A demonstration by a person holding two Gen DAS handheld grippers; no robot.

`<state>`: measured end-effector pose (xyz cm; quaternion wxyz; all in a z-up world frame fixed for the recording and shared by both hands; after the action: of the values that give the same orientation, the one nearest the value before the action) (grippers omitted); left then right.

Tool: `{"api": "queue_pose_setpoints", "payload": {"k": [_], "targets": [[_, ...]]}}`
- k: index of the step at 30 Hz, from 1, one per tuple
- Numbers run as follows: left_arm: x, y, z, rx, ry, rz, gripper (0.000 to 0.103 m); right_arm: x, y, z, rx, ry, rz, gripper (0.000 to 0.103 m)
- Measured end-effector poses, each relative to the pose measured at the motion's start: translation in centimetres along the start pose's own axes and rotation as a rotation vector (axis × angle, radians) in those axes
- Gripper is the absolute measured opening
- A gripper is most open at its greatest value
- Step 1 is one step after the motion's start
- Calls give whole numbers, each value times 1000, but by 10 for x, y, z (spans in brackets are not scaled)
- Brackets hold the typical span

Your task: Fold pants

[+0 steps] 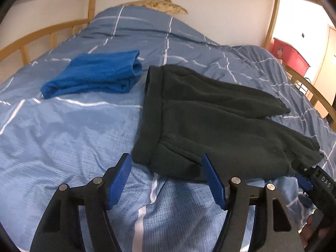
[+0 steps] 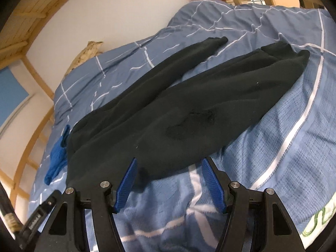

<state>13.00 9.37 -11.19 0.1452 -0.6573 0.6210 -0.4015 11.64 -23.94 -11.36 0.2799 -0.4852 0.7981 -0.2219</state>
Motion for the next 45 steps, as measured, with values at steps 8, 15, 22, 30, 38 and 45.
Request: {"api": "queue_pose_setpoints", "payload": {"k": [8,15,22,30,38,45], "targets": [[-12,1,22,-37,34,-61,60,-1,2,13,-10,28,-10,64],[-16,12,25,-90,43,-100,55,1,3,19,-15,44,-25,64],[-18,13,35,-84,78,-146,54,-2,5,19,5,55,-50,64],[-11,12,38,-73,67,-138,21,1,-1,22,15,54,-38,34],[6,-5,17,-34,41,-105,16,-1,-21,-13,106,-2,-56,13],[21,-40,-3,-15,46,-108,14,-15,-64,-32,181,-55,-23,11]]}}
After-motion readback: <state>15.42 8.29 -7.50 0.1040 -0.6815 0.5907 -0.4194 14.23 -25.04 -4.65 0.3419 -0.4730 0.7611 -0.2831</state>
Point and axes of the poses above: each gripper's, at about its wrist camera, not at the fingertips, and z roughly the way its jaws point, x to its right, y to its underside, the point moved 4 cm from there along z, roughly the way its jaws point, and after that the axes turned 15 degrees about y, right-handed, at the moved point
